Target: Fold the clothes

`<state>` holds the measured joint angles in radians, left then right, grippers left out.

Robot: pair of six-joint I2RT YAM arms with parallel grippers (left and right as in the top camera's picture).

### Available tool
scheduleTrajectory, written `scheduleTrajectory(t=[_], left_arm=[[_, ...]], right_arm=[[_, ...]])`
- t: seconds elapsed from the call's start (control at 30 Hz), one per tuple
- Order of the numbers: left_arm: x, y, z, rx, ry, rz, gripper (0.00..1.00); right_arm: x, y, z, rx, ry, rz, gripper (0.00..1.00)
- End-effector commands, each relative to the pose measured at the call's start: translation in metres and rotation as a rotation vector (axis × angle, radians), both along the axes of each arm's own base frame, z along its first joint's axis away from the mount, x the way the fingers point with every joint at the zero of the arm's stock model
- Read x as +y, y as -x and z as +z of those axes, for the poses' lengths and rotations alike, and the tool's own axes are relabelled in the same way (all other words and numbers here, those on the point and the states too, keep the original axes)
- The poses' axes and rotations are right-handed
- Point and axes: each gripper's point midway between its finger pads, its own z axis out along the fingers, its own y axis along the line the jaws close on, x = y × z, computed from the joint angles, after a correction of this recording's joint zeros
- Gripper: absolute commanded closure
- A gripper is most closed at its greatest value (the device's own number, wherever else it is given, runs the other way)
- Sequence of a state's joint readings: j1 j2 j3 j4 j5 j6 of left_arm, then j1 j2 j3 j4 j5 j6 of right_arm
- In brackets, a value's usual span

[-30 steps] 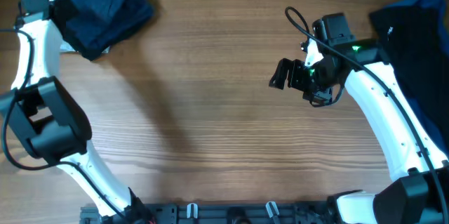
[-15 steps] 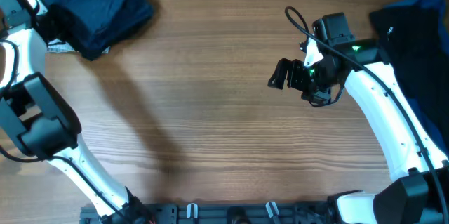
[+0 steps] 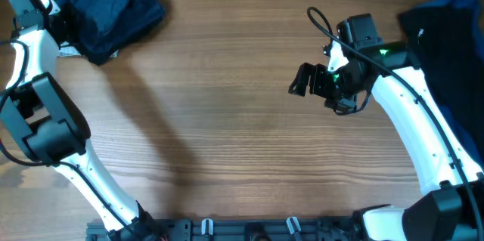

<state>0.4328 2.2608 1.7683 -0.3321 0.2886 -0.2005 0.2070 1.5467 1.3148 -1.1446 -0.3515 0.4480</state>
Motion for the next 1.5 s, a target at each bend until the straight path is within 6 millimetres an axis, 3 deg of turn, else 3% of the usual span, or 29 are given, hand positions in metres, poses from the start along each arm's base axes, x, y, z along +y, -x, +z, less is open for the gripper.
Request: scheduleTrajectory(t=[0.0, 0.13, 0.3, 0.7, 0.73, 0.77, 0.8, 0.83, 0.9, 1.0, 1.1, 1.2, 1.27, 1.3, 1.47], left_arm=[[0.013, -0.001, 0.027, -0.039, -0.043, 0.030, 0.96], [0.017, 0.005, 0.064, -0.072, -0.088, 0.060, 0.96], [0.025, 0.016, 0.080, -0.051, -0.135, 0.110, 0.96], [0.034, 0.032, 0.071, 0.022, -0.117, 0.226, 0.96], [0.034, 0.032, 0.071, 0.022, -0.117, 0.225, 0.86], [0.034, 0.033, 0.071, 0.026, -0.116, 0.225, 0.64], [0.033, 0.033, 0.070, 0.028, -0.115, 0.225, 0.30], [0.033, 0.033, 0.070, 0.029, -0.115, 0.225, 0.02], [0.034, 0.035, 0.071, 0.033, -0.121, 0.232, 0.00], [0.041, 0.044, 0.080, 0.052, -0.164, 0.275, 0.00], [0.031, 0.045, 0.110, -0.004, -0.156, 0.250, 0.04], [0.016, 0.038, 0.120, -0.044, -0.119, 0.192, 0.27], [0.009, 0.028, 0.118, -0.066, -0.122, 0.173, 0.77], [0.008, 0.023, 0.115, -0.073, -0.123, 0.169, 0.92], [0.021, -0.018, 0.088, -0.163, -0.205, 0.160, 0.96]], right_arm=[[0.003, 0.003, -0.001, 0.004, -0.013, 0.017, 0.00], [0.003, 0.002, 0.000, -0.001, -0.014, 0.018, 0.01], [0.003, 0.001, 0.000, -0.009, -0.013, 0.031, 0.01], [0.004, -0.001, 0.000, -0.019, -0.014, 0.034, 0.00], [0.004, -0.001, 0.000, -0.020, -0.014, 0.033, 0.01], [0.004, -0.001, 0.000, -0.020, -0.014, 0.033, 0.00], [0.004, -0.001, 0.000, -0.020, -0.014, 0.033, 0.01], [0.004, -0.001, 0.000, -0.020, -0.014, 0.034, 0.00], [0.004, -0.001, 0.000, -0.020, -0.014, 0.034, 0.00], [0.004, -0.001, 0.000, -0.020, -0.014, 0.034, 0.00], [0.005, -0.004, 0.001, -0.033, -0.017, 0.034, 0.01], [0.005, -0.006, 0.001, -0.042, -0.019, 0.034, 0.00], [0.005, -0.007, 0.001, -0.043, -0.019, 0.034, 0.00], [0.005, -0.007, 0.001, -0.043, -0.019, 0.034, 0.00], [0.005, -0.006, 0.001, -0.040, -0.018, 0.034, 0.00]])
